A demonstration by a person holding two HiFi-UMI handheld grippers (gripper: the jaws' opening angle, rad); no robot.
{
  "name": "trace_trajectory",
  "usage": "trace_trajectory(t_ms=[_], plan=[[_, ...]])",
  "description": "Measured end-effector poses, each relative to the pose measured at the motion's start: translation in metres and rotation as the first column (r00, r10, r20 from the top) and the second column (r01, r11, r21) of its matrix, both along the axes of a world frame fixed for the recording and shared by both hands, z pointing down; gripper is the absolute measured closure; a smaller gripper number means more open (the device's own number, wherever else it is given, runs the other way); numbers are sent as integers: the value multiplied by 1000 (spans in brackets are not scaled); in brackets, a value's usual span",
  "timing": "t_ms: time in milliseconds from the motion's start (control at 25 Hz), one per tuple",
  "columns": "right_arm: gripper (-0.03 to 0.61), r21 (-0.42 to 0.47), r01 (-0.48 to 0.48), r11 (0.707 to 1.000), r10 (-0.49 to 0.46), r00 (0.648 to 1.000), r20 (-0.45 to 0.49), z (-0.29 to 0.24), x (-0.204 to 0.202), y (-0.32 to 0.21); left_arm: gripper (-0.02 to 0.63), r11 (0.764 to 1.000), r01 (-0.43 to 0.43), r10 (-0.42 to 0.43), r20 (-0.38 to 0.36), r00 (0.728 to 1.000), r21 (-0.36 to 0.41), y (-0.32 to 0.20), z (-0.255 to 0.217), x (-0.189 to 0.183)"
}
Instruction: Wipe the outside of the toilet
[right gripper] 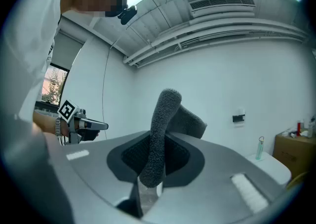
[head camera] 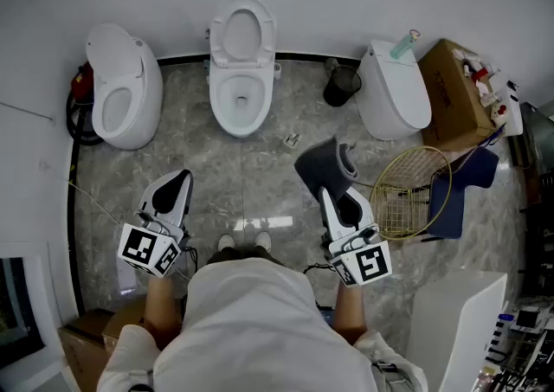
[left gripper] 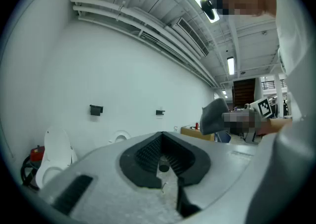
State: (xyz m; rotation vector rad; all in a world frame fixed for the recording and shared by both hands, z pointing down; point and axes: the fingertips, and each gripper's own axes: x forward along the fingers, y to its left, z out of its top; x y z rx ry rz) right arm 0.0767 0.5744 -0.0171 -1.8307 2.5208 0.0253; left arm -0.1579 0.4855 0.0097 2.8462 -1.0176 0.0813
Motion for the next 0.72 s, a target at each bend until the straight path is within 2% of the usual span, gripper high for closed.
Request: trace_trajectory(t_ms=[200,400,720], plan=[[518,2,4,1000,-4,1000,-15,-8,-8,6,618,998,-67,66,42,997,15,16,-5,11],[518,8,20,1000,-20,1000,-14,-11,-21,3,618,999,-42,40,45,998,34,16,-9,-1],[515,-5,21,1000,-21,1000,-1,-7,-30,1,618,999,-26,25,38,999,19,20,-4,-6]])
